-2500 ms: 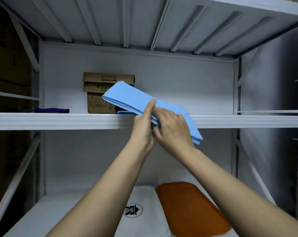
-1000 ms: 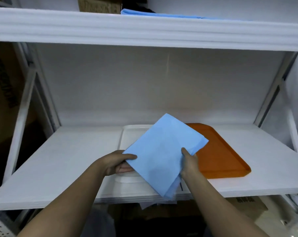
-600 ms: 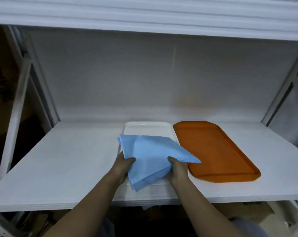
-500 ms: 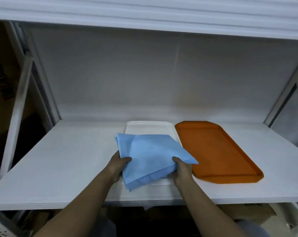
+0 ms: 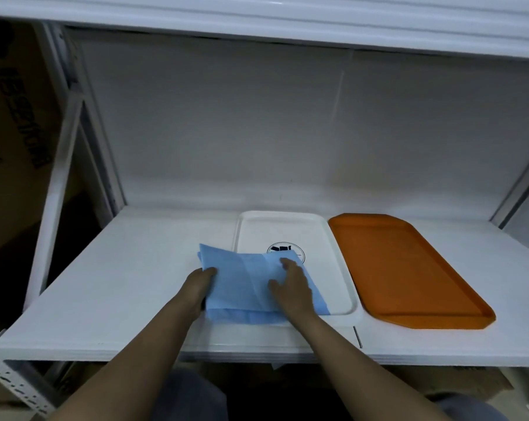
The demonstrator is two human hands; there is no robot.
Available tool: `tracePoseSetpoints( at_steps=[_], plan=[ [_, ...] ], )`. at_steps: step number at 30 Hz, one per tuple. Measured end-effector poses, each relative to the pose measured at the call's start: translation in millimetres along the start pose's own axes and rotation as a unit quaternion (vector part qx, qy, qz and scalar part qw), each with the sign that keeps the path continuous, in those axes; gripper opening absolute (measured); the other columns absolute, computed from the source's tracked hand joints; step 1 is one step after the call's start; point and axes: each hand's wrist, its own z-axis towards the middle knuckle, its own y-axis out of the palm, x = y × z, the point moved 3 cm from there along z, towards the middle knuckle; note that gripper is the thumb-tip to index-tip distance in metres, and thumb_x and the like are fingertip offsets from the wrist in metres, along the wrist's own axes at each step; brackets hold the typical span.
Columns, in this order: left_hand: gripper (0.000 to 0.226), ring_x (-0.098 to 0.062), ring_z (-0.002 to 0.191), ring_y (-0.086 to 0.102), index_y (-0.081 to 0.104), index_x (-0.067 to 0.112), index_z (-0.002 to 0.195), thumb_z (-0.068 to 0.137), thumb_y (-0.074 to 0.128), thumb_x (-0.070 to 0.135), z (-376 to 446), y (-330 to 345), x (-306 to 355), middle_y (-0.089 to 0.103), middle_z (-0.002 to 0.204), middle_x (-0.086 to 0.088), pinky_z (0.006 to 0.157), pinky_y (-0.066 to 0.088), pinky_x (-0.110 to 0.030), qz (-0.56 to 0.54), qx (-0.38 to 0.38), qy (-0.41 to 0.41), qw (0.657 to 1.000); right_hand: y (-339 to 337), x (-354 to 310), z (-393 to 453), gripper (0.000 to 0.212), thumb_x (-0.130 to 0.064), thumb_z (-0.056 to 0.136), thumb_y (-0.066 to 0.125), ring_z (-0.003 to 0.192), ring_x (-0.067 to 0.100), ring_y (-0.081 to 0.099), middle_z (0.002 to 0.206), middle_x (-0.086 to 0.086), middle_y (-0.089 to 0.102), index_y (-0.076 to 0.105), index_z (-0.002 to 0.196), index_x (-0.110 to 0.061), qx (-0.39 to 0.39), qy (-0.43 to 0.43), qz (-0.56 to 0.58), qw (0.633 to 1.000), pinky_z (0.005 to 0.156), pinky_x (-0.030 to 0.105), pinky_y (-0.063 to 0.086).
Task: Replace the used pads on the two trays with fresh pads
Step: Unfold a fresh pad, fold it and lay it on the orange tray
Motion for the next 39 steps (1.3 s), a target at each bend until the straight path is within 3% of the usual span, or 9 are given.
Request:
tracePoseSetpoints(
  at_steps=[4,10,15,20,23,29,32,35,39],
  plan=[
    [0.037,-0.028,0.079,0.061,0.06,0.008,0.095,0.101,0.036,0.036,-8.2,1.0,5.2,0.064,0.089,-0.014,0.064,0.049,-0.035,-0.124,0.013,-0.054,0.991,40.2,-32.0,-11.9,0.063,-0.046,0.09,0.052,0.133,0.02,0.037,0.147,-0.001,0.037,0.031,0.144,-0.022,-0.148,-0.073,-0.047,0.985,0.107,0.038,0.029],
    [0.053,-0.03,0.089,0.063,0.057,0.011,0.117,0.097,0.033,0.054,-16.1,-15.6,8.7,0.064,0.11,-0.017,0.068,0.048,-0.038,-0.16,-0.032,-0.099,0.982,81.3,-57.8,-25.6,0.093,-0.077,0.057,0.048,0.126,0.016,0.045,0.139,-0.01,0.044,0.036,0.137,-0.031,-0.198,-0.067,-0.049,0.977,0.101,0.045,0.04],
    [0.039,-0.025,0.08,0.062,0.063,0.022,0.114,0.095,0.04,0.048,-22.1,-26.7,8.1,0.066,0.103,-0.01,0.068,0.049,-0.033,-0.11,-0.069,-0.111,0.985,96.2,-56.9,-23.3,0.084,-0.071,0.059,0.05,0.118,0.018,0.052,0.131,-0.008,0.05,0.037,0.131,-0.032,-0.2,-0.072,-0.044,0.976,0.094,0.045,0.048],
    [0.022,-0.022,0.081,0.062,0.061,0.022,0.098,0.095,0.047,0.038,-29.1,-20.5,9.6,0.065,0.102,-0.007,0.071,0.05,-0.034,-0.092,-0.038,-0.096,0.99,82.2,-67.9,-29.7,0.037,-0.028,0.092,0.046,0.106,0.023,0.059,0.122,0.001,0.059,0.044,0.129,-0.021,-0.163,-0.071,-0.002,0.984,0.089,0.04,0.05],
    [0.018,-0.023,0.081,0.061,0.049,0.016,0.09,0.096,0.049,0.033,-27.9,-19.4,7.4,0.064,0.094,-0.009,0.07,0.049,-0.034,-0.108,0.005,-0.096,0.99,74.0,-64.2,-24.2,0.038,-0.031,0.097,0.043,0.103,0.025,0.061,0.123,0.004,0.06,0.043,0.133,-0.017,-0.146,-0.055,0.0,0.988,0.078,0.03,0.047],
    [0.018,-0.021,0.079,0.061,0.06,0.006,0.101,0.094,0.05,0.019,-22.7,-18.6,-8.1,0.064,0.087,-0.008,0.067,0.05,-0.031,-0.048,0.015,-0.116,0.992,71.0,-58.5,-18.5,0.033,-0.027,0.096,0.047,0.107,0.026,0.058,0.119,0.009,0.062,0.054,0.123,-0.009,-0.109,-0.084,-0.106,0.985,0.087,0.031,0.046],
    [0.025,-0.019,0.072,0.058,0.053,0.002,0.116,0.095,0.048,0.015,-20.5,-18.4,-15.4,0.06,0.087,-0.009,0.061,0.05,-0.027,0.065,0.029,-0.101,0.992,70.5,-56.6,-15.6,0.031,-0.017,0.096,0.041,0.105,0.024,0.059,0.117,0.008,0.064,0.055,0.123,-0.011,-0.075,-0.088,-0.11,0.987,0.083,0.029,0.046],
    [0.062,-0.02,0.066,0.054,0.027,0.008,0.141,0.089,0.058,0.013,-10.8,-21.9,-24.6,0.057,0.095,-0.013,0.056,0.047,-0.028,0.183,0.039,-0.059,0.98,70.1,-55.8,-14.1,0.031,-0.013,0.096,0.039,0.1,0.026,0.06,0.111,0.009,0.065,0.053,0.123,-0.014,-0.056,-0.084,-0.08,0.992,0.076,0.028,0.044],
    [0.082,-0.031,0.1,0.061,0.021,0.015,0.146,0.076,0.065,0.02,5.5,-29.6,-27.6,0.06,0.116,-0.016,0.086,0.053,-0.041,0.287,0.076,0.001,0.955,71.0,-58.2,-13.5,0.022,-0.015,0.095,0.043,0.077,0.022,0.058,0.096,0.007,0.065,0.049,0.116,-0.016,-0.047,-0.082,-0.015,0.995,0.063,0.028,0.041]
  ],
)
